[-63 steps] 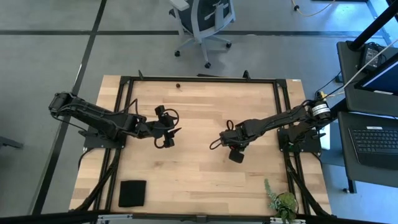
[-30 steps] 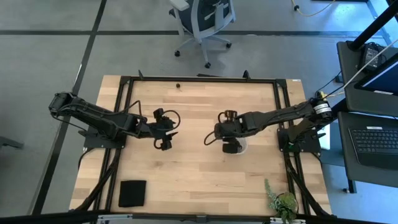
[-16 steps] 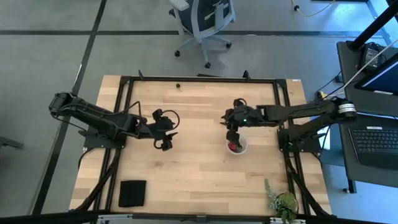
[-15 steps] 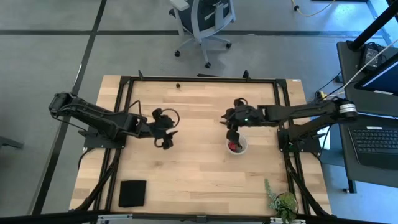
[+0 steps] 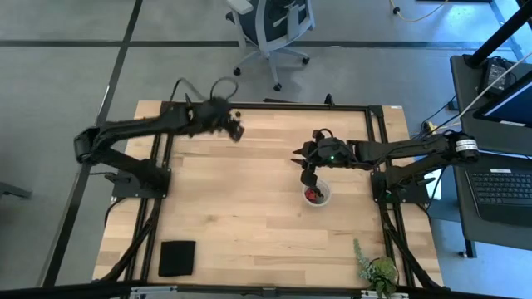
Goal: Pick and placing Produce into tupperware
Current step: Put the black cherry into the transparent bucket
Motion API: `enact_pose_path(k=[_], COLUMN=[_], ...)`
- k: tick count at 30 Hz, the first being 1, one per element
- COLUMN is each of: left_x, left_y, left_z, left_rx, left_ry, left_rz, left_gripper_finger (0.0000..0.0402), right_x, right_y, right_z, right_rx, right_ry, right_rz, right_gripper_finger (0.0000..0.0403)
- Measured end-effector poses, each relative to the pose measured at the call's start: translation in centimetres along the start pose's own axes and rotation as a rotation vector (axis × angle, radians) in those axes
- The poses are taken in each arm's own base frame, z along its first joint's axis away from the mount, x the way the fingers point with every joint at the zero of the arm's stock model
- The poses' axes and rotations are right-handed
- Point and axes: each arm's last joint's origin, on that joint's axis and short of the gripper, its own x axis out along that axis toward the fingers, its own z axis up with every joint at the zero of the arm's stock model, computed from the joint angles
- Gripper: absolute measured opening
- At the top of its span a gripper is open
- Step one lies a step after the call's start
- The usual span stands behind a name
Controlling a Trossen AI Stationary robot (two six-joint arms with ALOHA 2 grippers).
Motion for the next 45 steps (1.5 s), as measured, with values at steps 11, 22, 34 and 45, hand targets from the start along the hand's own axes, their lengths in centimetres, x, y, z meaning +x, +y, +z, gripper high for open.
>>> enact_pose_path(k=[11,22,34,45], left_x=[9.8,18.0,21.2,21.4], left_y=[4.4,7.7,8.0,8.0], left_z=[7.1,4.0,1.9,1.8], left_rx=[-0.136,-0.242,-0.279,-0.299], left_ry=[0.199,0.5,0.553,0.565], left_rz=[0.133,0.227,0.234,0.202], left_gripper_finger=[0.0208,0.0208,0.0208,0.0202], right_x=[0.7,1.1,1.1,1.1], right_y=[0.2,0.2,0.2,0.2], right_z=[-0.4,-0.9,-0.9,-0.9], right_rx=[-0.002,-0.015,-0.019,-0.018], right_ry=[0.028,0.074,0.075,0.075], right_rz=[-0.001,-0.003,-0.003,-0.003], right_gripper_finger=[0.0123,0.0123,0.0123,0.0123])
